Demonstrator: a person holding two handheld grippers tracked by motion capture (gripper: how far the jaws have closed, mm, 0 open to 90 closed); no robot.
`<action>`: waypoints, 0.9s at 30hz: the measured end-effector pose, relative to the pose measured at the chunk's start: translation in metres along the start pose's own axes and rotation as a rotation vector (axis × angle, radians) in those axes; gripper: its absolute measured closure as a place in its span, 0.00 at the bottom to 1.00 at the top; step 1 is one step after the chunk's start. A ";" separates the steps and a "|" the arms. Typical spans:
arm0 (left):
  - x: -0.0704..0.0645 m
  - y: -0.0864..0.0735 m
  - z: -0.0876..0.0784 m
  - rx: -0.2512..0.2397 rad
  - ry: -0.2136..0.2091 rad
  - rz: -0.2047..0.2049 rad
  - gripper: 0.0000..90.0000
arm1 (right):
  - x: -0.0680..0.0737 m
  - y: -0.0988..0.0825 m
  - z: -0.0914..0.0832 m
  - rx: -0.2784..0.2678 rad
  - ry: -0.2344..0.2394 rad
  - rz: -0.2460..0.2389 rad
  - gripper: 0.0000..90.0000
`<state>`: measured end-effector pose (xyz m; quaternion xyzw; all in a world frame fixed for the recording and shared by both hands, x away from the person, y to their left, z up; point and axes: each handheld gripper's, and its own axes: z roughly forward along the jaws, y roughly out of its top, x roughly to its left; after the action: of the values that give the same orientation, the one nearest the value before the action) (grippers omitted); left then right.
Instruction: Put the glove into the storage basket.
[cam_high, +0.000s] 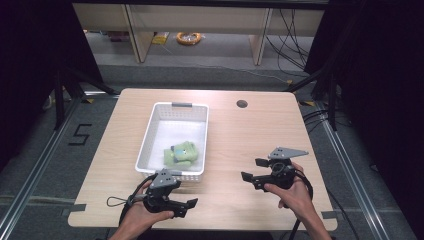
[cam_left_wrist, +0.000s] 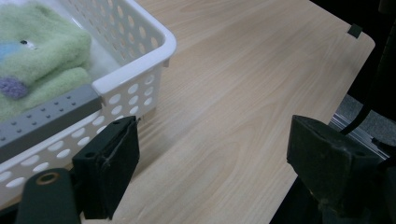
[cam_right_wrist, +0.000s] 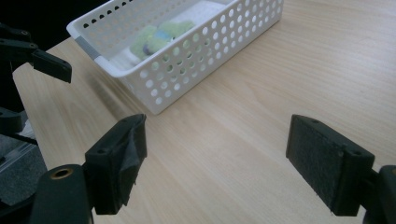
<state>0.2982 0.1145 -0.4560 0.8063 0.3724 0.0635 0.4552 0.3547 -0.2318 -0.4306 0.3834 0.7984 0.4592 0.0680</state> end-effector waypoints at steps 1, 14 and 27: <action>0.000 -0.001 0.000 -0.001 -0.004 -0.001 0.19 | 0.001 -0.002 0.001 -0.001 0.008 0.001 0.24; -0.002 -0.012 0.003 0.005 -0.032 0.011 0.17 | 0.005 -0.023 0.002 0.026 0.014 0.011 0.24; -0.002 -0.029 0.009 0.036 -0.018 0.046 0.17 | 0.001 -0.051 -0.004 0.034 0.019 0.018 0.23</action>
<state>0.2849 0.1160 -0.4828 0.8233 0.3506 0.0597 0.4424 0.3240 -0.2484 -0.4682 0.3873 0.8032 0.4498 0.0499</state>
